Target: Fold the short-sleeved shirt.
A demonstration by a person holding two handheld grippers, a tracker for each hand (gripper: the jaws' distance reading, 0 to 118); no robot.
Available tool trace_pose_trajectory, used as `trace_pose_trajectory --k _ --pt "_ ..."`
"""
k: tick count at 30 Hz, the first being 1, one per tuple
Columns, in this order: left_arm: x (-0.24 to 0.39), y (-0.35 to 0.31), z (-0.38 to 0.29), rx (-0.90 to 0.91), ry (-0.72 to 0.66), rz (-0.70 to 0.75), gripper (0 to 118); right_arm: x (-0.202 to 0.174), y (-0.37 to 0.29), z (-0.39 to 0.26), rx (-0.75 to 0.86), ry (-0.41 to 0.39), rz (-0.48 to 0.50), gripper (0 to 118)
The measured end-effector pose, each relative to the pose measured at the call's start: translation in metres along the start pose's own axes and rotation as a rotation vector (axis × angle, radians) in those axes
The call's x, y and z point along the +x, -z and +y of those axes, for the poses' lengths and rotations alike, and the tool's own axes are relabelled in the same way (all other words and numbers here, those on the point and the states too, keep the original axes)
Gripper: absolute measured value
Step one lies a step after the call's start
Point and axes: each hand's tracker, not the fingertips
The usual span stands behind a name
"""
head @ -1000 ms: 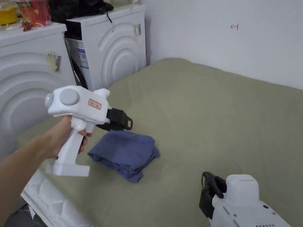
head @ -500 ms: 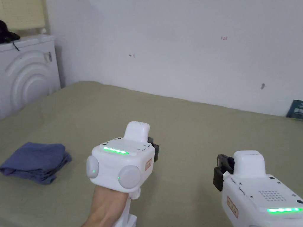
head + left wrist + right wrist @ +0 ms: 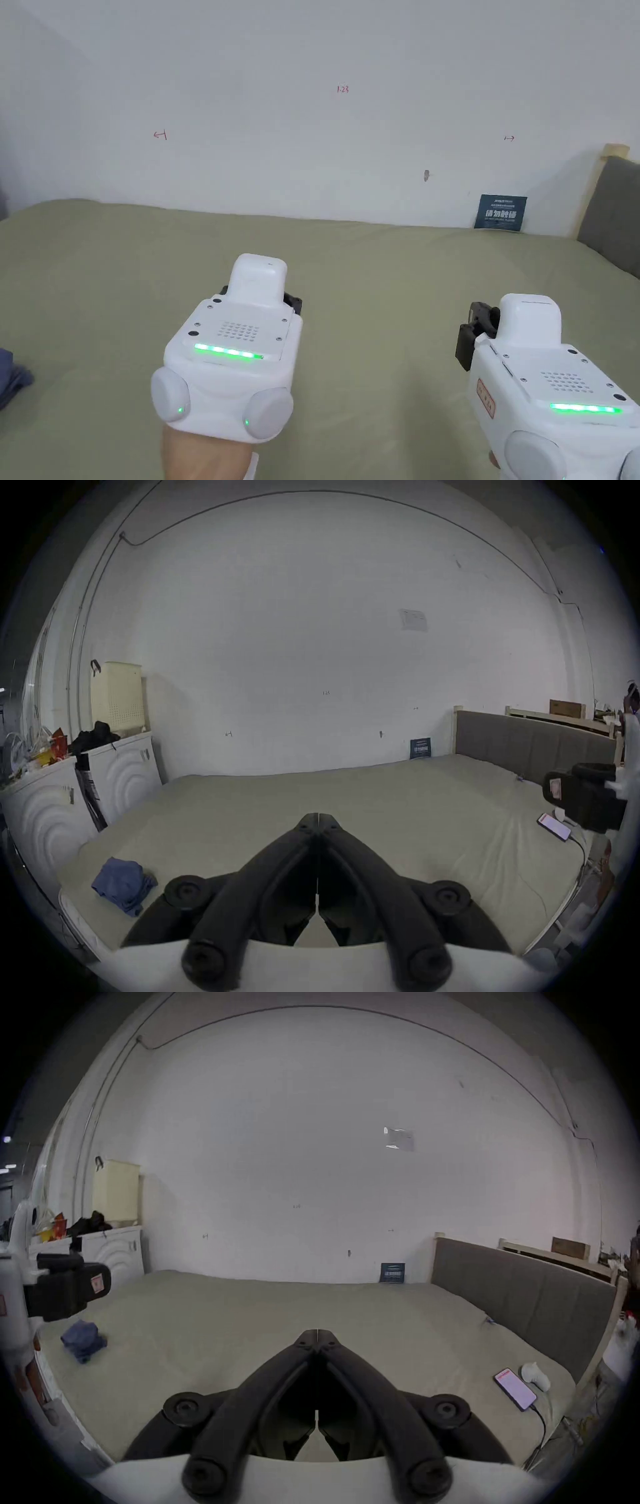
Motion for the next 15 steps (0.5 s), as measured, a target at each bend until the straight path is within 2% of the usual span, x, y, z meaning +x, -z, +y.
trace_pose_trajectory --k 9,12,13,15 --pt "-0.024 0.001 0.003 -0.018 -0.040 0.007 0 -0.024 0.010 0.007 0.011 0.000 0.036 0" --pt "-0.025 0.002 0.004 -0.014 -0.045 0.016 11 -0.032 0.013 0.010 0.012 -0.008 0.049 0" --pt "-0.026 0.003 0.005 -0.014 -0.045 0.017 11 -0.034 0.014 0.010 0.015 -0.010 0.056 1" --pt "-0.025 0.005 0.006 -0.023 -0.044 0.025 12 -0.037 0.016 0.010 0.009 -0.017 0.058 14"
